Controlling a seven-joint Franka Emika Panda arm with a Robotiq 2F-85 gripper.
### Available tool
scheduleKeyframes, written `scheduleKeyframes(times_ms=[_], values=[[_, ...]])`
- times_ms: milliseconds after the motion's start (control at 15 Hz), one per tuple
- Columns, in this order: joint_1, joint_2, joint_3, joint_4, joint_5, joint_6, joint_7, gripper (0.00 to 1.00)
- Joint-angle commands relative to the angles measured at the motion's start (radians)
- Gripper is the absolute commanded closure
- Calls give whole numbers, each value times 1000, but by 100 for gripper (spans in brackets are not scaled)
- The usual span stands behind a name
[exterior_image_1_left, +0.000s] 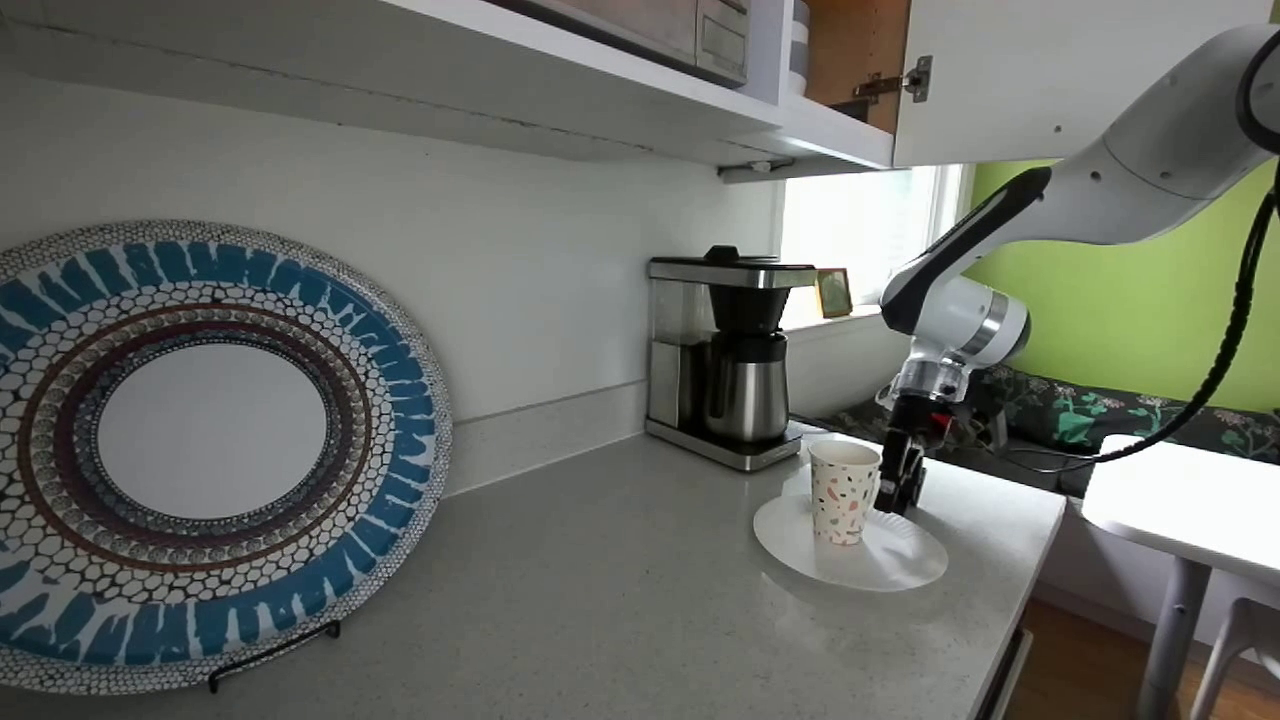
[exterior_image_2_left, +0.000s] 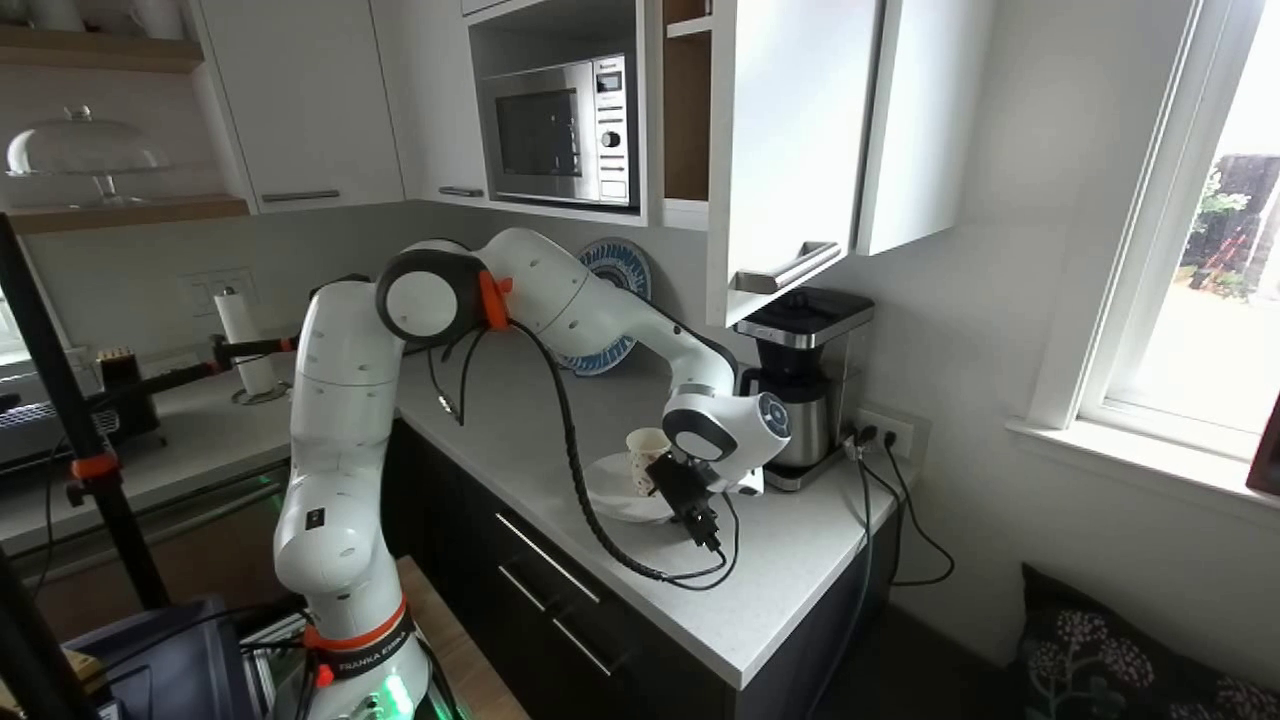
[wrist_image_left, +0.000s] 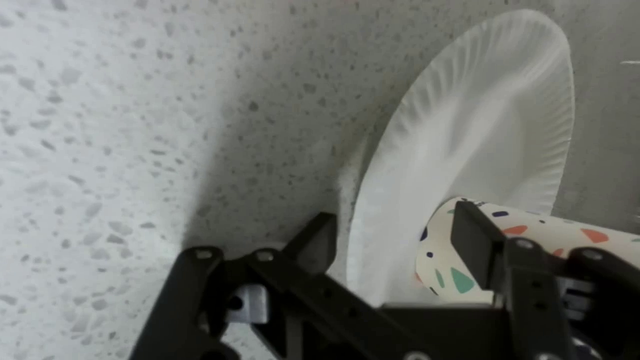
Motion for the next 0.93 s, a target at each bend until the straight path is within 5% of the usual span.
scheduleKeyframes(times_ms=[0, 67, 200, 867], values=[[8, 17, 18, -33, -27, 23, 14, 43], [8, 17, 19, -33, -29, 24, 14, 62], [8, 20, 20, -32, -33, 25, 16, 80], [-4, 42, 25, -19, -17, 6, 16, 81]])
